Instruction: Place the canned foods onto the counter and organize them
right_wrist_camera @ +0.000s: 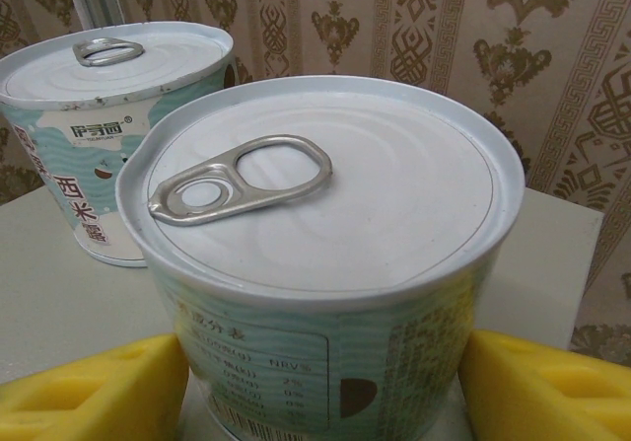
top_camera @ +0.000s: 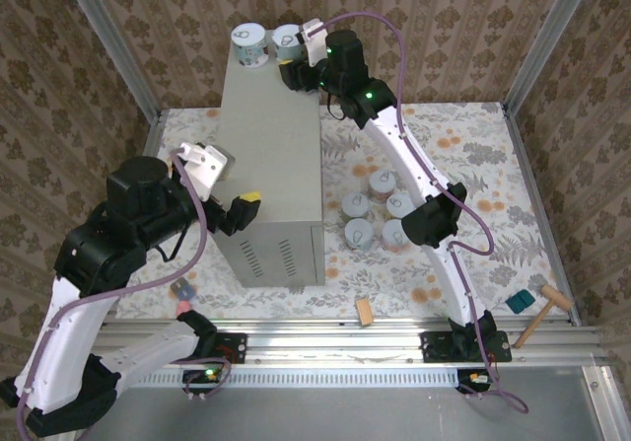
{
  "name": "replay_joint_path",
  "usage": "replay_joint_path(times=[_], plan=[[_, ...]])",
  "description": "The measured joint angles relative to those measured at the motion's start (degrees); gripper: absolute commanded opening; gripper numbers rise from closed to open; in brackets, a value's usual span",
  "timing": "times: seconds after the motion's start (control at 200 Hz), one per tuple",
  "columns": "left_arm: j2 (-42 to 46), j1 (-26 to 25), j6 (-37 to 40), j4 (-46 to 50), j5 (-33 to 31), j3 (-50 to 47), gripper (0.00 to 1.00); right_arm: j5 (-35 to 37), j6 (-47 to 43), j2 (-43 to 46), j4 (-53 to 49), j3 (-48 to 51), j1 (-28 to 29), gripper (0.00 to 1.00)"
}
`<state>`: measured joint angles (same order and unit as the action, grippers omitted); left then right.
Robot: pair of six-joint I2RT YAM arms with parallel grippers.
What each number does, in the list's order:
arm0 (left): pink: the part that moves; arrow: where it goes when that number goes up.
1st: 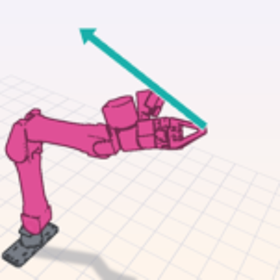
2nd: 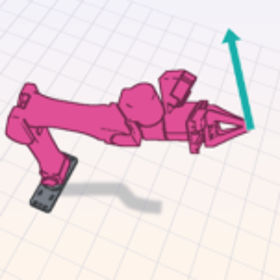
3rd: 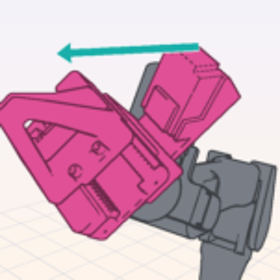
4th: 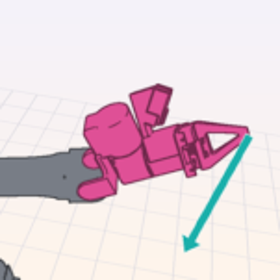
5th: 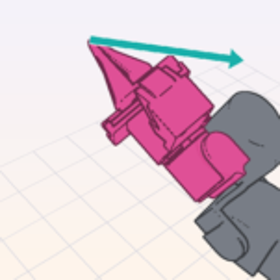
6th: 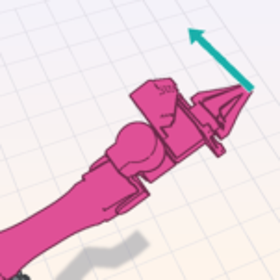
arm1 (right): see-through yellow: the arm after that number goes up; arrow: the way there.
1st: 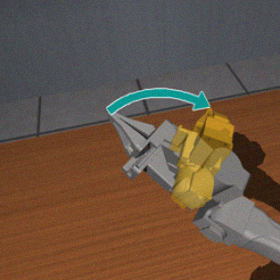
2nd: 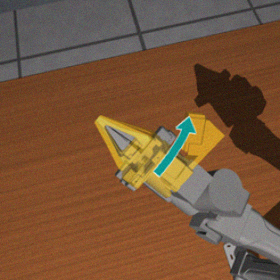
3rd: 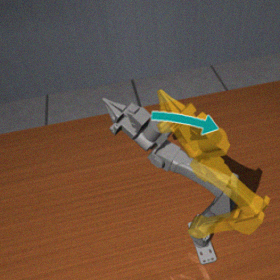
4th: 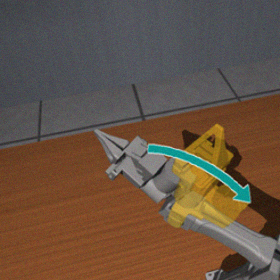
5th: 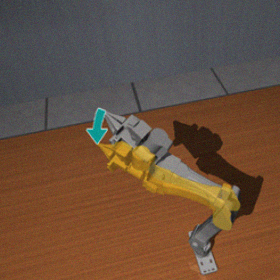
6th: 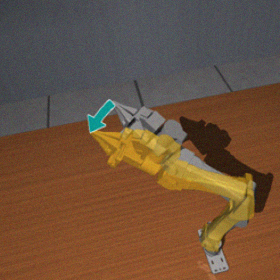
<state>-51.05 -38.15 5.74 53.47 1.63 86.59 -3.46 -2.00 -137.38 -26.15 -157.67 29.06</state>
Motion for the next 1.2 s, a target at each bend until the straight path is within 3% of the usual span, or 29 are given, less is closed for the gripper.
replay_joint_path(times=[0.35,0.91,1.2], plan=[[0.0,0.0,0.0,0.0,0.0,0.0,1.00,0.0,0.0,-0.4,0.2,-0.5,0.0,0.76],[0.0,0.0,-0.3,0.0,0.0,0.3,1.00,0.0,-0.9,0.3,-1.2,-0.3,0.0,0.99],[-0.3,0.0,-1.1,0.1,0.0,2.7,1.00,0.0,-1.2,9.0,-2.3,11.7,0.0,1.00]])
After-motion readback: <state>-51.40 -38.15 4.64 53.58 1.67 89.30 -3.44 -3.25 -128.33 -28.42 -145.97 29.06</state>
